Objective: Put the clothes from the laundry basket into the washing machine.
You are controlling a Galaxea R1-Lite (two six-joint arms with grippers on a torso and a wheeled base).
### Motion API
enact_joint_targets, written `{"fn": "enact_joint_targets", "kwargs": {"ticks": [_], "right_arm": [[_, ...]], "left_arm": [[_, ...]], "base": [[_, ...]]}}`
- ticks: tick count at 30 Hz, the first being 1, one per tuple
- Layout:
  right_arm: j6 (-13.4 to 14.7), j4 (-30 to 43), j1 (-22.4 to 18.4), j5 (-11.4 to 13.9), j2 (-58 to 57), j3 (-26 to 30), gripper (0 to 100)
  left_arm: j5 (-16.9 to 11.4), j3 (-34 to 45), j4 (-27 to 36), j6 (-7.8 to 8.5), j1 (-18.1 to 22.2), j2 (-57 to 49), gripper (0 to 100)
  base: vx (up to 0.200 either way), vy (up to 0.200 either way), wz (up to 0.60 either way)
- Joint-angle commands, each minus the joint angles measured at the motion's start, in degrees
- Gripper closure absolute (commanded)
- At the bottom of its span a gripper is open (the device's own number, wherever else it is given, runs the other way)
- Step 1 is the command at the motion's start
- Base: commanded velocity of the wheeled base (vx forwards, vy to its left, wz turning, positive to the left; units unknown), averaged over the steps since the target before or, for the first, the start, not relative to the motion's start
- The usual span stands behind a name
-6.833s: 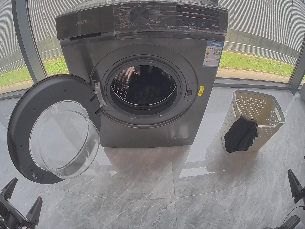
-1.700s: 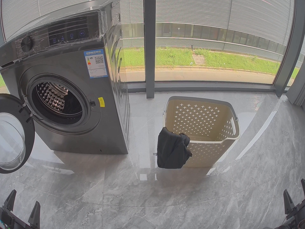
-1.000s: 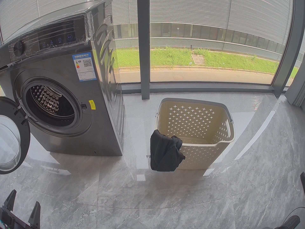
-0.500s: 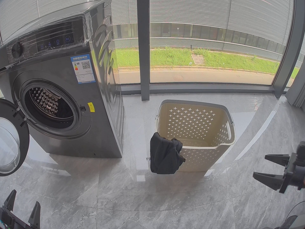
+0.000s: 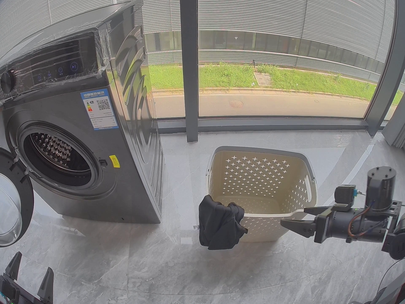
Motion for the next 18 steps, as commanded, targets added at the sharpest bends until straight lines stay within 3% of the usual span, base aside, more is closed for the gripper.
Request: {"fn": "enact_joint_targets", "kwargs": {"ticks": [1,4,9,18], "right_arm": [[1.0,-7.2,1.3,-2.3,14.6,-2.9,0],[0.9,-10.4,1.7,-2.5,18.1,-3.6,0],[1.0,-13.9,2.5,-5.2,26.1,-6.3,0],[1.1,-22.3,4.3,-5.6,37.6,-11.8,0]], "left_arm": [[0.0,0.9,0.0,-0.06,0.0,-0.9,0],[0.0,0.9,0.0,-0.06,0.0,-0.9,0],[0.0,0.9,0.0,0.03,0.1,-0.9,0],[0.0,0.9,0.0,-0.15,0.0,-0.9,0]], "base": [[0.0,0.0,0.0],[0.0,0.0,0.0],[0.0,0.0,0.0],[0.0,0.0,0.0]]}}
